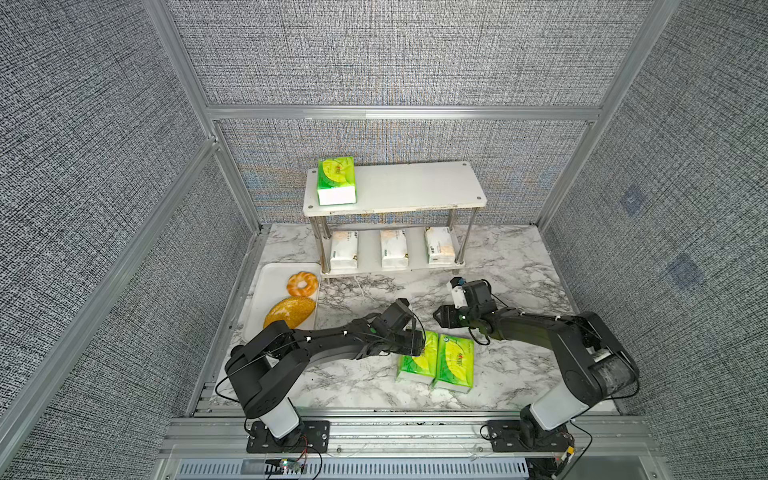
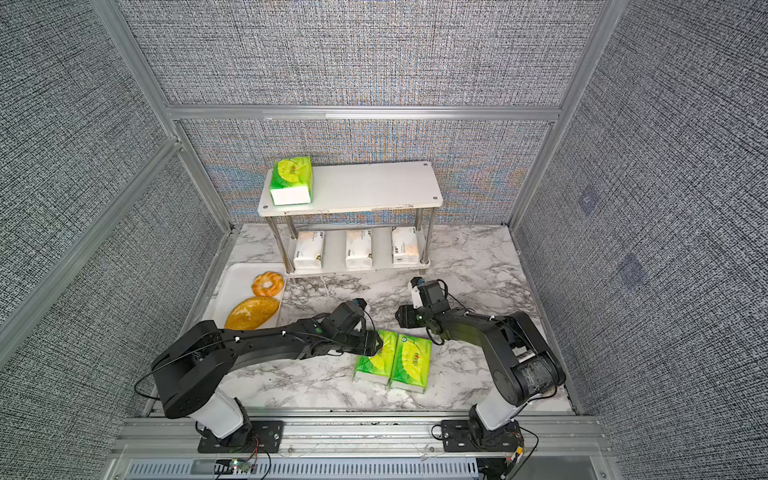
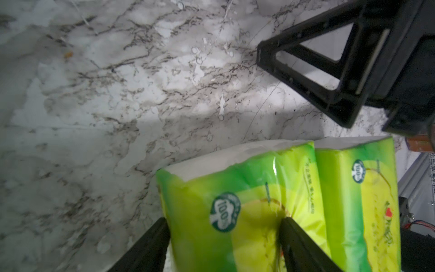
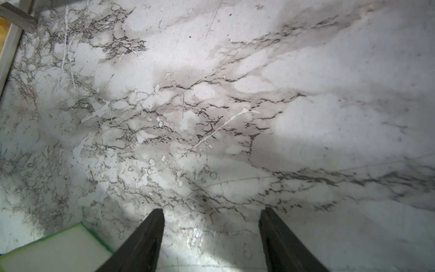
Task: Place the tissue boxes on the shelf by color
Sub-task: Move the box of tissues to the center of the board.
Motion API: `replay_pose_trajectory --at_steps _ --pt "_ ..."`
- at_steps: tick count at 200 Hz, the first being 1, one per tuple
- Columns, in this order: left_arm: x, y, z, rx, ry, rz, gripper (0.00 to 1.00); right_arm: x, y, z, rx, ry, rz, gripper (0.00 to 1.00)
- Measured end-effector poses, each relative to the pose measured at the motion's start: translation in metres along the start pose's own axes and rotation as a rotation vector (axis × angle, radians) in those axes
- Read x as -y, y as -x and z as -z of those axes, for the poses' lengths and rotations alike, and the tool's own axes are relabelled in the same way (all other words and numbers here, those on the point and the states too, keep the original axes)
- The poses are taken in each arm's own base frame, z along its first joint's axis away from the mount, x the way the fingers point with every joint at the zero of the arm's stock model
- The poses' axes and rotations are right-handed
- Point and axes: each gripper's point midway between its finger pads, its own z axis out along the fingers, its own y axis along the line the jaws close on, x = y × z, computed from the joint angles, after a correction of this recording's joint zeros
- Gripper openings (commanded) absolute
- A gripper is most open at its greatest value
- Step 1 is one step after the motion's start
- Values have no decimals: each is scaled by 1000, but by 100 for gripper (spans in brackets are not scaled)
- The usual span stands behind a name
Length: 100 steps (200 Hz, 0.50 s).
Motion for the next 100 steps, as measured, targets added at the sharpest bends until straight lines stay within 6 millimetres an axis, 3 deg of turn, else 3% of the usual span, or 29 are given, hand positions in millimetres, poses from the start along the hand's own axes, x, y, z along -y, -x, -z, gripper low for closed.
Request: replay_pose_trajectory --at_steps 46,100 --pt "-12 18 0 61 18 41 72 -2 3 1 1 1 4 70" --pt "-43 46 8 160 119 99 72 -14 15 3 24 24 23 70"
